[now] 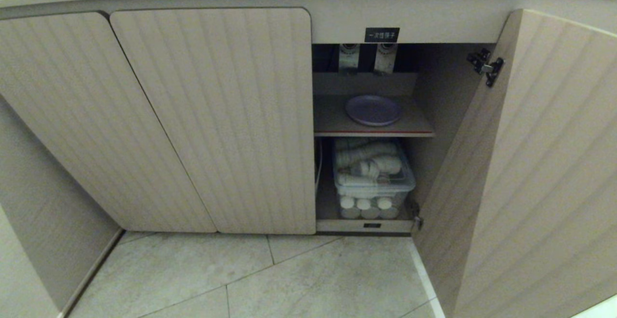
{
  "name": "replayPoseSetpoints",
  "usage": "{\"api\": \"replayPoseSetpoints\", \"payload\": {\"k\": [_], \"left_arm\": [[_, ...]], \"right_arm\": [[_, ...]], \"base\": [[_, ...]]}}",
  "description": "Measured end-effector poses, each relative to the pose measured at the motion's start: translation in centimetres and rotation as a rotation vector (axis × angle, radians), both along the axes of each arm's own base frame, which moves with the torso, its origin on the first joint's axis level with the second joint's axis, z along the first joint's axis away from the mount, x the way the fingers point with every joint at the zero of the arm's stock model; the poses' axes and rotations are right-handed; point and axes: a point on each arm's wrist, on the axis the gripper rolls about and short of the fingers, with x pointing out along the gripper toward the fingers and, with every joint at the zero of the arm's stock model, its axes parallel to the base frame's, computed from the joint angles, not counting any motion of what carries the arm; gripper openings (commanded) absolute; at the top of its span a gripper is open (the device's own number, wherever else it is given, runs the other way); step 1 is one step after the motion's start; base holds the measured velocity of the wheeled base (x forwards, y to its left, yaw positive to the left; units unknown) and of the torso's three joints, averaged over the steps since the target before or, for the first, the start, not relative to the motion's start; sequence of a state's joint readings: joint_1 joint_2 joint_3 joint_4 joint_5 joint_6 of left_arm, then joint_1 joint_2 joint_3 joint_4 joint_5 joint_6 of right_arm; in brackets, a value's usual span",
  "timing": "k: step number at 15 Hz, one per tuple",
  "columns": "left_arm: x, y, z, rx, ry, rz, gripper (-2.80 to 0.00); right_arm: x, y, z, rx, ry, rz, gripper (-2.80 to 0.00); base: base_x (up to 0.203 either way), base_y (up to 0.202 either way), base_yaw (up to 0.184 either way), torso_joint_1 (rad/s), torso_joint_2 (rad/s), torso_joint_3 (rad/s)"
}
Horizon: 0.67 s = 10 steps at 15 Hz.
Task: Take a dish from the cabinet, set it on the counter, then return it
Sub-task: Take the plate from the cabinet
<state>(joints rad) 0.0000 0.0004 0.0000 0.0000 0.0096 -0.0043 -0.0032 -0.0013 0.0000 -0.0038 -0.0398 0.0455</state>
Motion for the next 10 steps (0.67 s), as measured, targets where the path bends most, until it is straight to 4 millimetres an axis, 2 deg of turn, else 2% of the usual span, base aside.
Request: {"api": "replayPoseSetpoints", "payload": {"k": [10], "left_arm": [[0.00,0.00,0.00,0.000,0.000,0.000,-2.80]], "right_arm": [[0.00,0.00,0.00,0.000,0.000,0.000,-2.80]], "base": [[0.000,0.000,0.000,0.000,0.00,0.000]]}}
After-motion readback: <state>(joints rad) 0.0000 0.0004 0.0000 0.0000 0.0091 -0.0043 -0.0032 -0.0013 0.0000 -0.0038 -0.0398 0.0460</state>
